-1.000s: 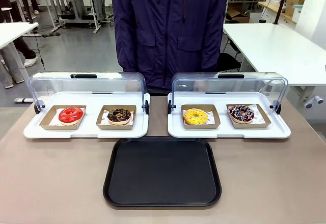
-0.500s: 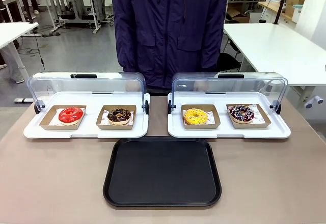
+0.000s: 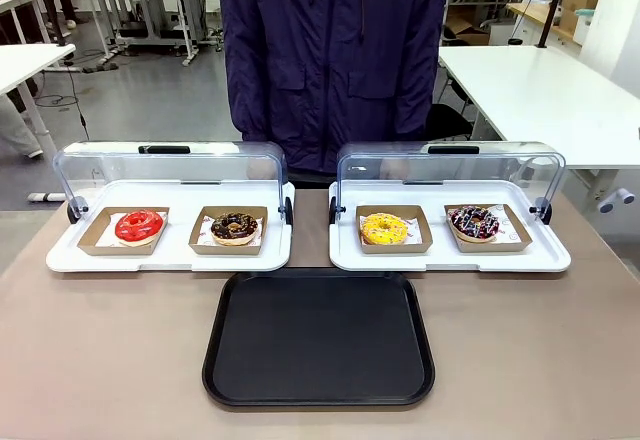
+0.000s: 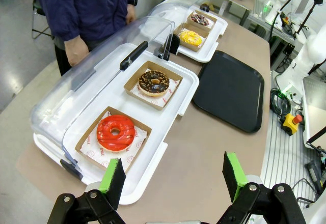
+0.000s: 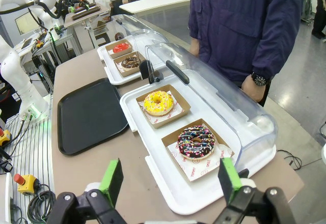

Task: Move the fourth donut from the left to the tray.
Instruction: Pick up the Paper togo box containing the Donut indicated by the person and place it on the Handle tray.

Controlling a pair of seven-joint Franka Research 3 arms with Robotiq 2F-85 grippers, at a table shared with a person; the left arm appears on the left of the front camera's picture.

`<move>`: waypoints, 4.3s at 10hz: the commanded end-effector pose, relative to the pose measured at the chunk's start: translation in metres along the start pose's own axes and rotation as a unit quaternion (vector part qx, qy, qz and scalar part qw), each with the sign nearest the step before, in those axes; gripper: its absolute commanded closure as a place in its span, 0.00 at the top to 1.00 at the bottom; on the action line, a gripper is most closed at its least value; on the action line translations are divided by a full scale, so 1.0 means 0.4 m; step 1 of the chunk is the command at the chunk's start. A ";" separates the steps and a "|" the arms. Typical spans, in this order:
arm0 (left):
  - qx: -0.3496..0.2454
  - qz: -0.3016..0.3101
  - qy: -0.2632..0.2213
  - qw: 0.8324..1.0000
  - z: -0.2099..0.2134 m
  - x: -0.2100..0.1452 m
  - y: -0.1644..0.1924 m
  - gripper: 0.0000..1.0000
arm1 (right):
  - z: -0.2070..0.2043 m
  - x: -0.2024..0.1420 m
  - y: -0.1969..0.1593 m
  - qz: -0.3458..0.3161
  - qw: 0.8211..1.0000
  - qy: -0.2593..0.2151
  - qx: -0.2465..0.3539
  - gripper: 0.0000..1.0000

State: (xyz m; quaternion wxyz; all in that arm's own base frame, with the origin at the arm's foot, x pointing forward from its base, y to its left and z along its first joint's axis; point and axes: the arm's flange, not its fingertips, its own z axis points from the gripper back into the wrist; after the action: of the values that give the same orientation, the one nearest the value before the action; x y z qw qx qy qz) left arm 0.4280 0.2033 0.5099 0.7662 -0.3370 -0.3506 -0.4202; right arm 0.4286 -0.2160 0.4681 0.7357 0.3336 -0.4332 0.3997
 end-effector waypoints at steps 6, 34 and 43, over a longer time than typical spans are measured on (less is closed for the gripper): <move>0.001 -0.005 -0.005 1.000 0.001 0.000 -0.010 1.00 | -0.001 0.003 0.001 0.005 1.000 -0.004 0.002 1.00; 0.001 -0.005 -0.005 1.000 0.001 0.000 -0.010 1.00 | -0.001 0.003 0.001 0.005 1.000 -0.004 0.002 1.00; 0.001 -0.005 -0.005 1.000 0.001 0.000 -0.010 1.00 | -0.001 0.003 0.001 0.005 1.000 -0.004 0.002 1.00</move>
State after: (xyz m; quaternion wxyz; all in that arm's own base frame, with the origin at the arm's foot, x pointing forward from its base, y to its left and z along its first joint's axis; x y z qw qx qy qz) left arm 0.4280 0.2033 0.5099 0.7662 -0.3370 -0.3506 -0.4202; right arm 0.4286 -0.2160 0.4681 0.7357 0.3336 -0.4332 0.3997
